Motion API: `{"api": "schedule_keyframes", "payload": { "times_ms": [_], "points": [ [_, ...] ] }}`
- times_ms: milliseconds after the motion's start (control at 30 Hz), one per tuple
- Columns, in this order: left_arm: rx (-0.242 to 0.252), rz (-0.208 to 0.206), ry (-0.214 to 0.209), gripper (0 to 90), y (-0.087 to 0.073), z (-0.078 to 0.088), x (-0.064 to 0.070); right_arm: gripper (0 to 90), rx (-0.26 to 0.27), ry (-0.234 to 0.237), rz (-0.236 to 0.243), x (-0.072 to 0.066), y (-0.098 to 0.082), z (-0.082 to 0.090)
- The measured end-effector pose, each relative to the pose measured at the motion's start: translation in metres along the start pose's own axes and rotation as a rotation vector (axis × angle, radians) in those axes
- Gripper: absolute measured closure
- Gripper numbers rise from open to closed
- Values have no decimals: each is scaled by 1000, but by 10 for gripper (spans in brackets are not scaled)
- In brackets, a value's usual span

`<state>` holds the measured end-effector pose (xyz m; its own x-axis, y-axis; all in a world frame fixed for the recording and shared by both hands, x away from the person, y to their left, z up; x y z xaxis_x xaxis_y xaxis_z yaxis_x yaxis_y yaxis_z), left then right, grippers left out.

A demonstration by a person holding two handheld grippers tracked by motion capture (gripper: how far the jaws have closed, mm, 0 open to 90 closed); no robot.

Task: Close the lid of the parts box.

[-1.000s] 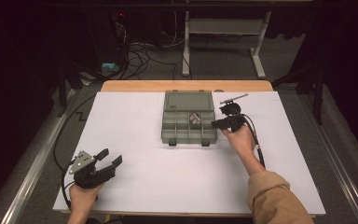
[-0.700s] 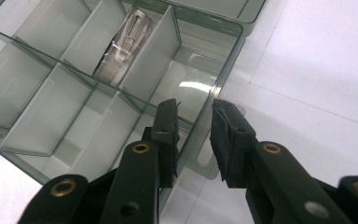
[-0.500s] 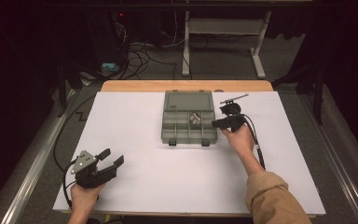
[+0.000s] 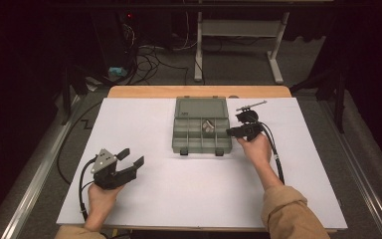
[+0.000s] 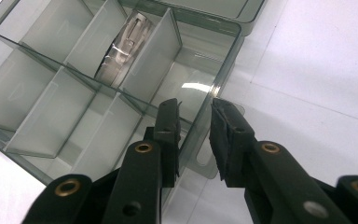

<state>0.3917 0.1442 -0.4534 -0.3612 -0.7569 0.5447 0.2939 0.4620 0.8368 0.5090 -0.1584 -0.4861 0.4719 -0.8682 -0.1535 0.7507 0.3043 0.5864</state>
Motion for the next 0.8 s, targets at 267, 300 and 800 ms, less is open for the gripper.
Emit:
{"api": "schedule_keyframes", "payload": {
  "times_ms": [267,300,800],
  "points": [
    [-35,-57,23,375,-5,-43,10,738,11,9,-4,1,-1,0],
    [-41,-57,27,384,-5,-48,11,738,10,10,-2,1,-1,0],
    [-91,-1,87,463,12,-105,7,739,1,11,-6,1,0,0]
  ]
}}
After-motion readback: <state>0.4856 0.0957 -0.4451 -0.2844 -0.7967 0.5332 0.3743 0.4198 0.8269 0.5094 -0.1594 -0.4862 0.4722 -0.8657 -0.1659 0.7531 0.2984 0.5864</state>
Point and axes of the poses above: each handheld gripper's, and its own axes: z roughly backward along the jaws, y roughly out of its top, x roughly to its right, the point moved 8 cm from there along -z, roughly forward along the jaws, and after that the axes turned 2 degrees about z, right-handed, at the moved point
